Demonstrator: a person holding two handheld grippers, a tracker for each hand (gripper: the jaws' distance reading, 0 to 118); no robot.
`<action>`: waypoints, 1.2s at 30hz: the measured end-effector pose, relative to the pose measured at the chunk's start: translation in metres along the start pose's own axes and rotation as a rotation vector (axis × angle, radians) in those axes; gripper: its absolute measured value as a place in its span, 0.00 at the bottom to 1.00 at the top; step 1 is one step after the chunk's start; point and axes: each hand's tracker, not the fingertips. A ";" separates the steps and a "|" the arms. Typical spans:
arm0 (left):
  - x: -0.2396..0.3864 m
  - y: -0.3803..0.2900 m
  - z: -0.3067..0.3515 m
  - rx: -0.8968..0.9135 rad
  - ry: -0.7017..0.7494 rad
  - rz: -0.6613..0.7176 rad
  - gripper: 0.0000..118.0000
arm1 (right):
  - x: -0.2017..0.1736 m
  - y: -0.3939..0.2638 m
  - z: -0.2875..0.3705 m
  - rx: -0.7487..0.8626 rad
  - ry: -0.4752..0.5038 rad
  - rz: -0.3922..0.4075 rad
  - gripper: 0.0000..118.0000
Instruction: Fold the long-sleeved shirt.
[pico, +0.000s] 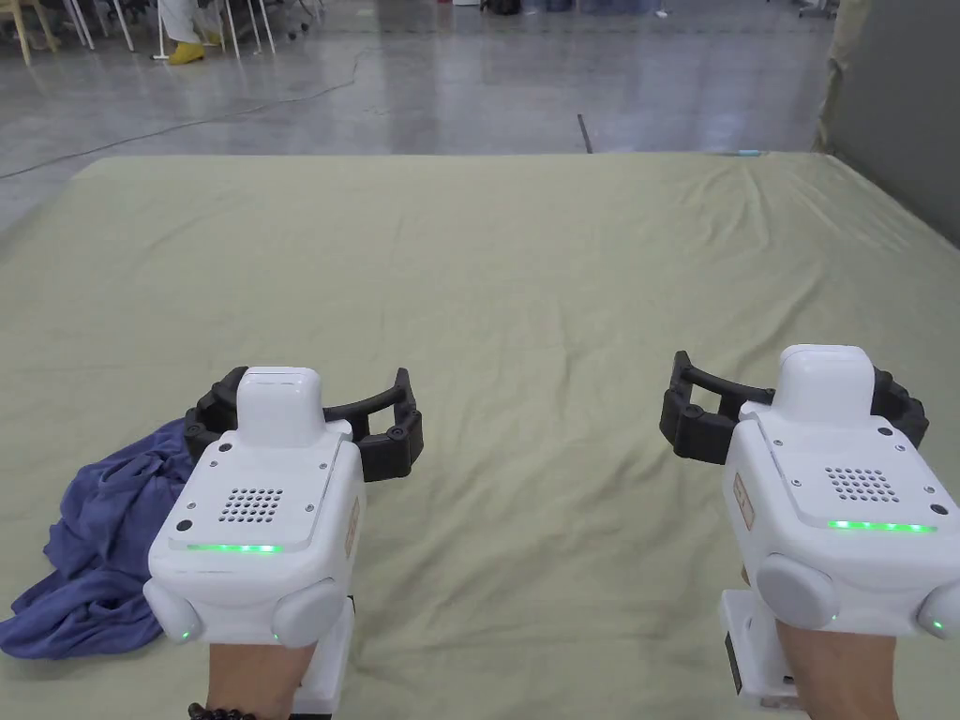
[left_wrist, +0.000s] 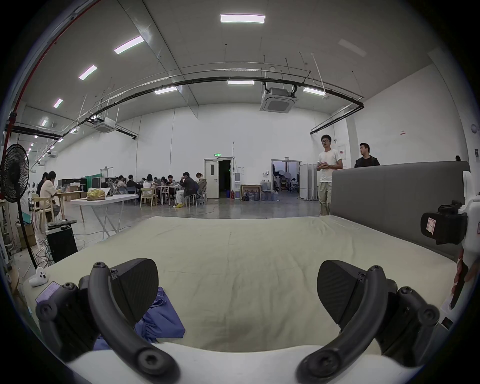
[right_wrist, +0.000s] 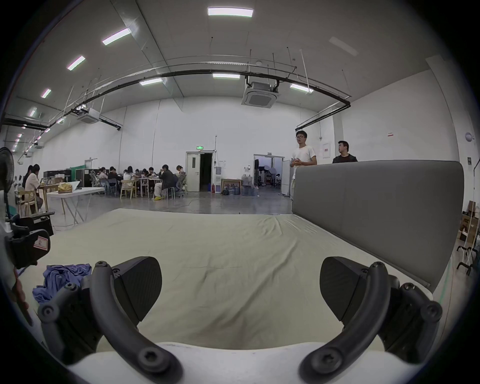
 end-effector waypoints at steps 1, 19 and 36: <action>0.000 0.000 0.000 0.002 -0.004 0.003 1.00 | 0.000 0.000 0.000 -0.001 0.002 0.002 1.00; 0.003 0.003 0.003 0.019 0.018 0.000 1.00 | 0.000 -0.001 0.002 0.007 -0.016 0.020 1.00; 0.009 0.005 -0.001 0.002 -0.002 -0.014 1.00 | 0.001 -0.001 -0.003 0.007 -0.014 0.018 1.00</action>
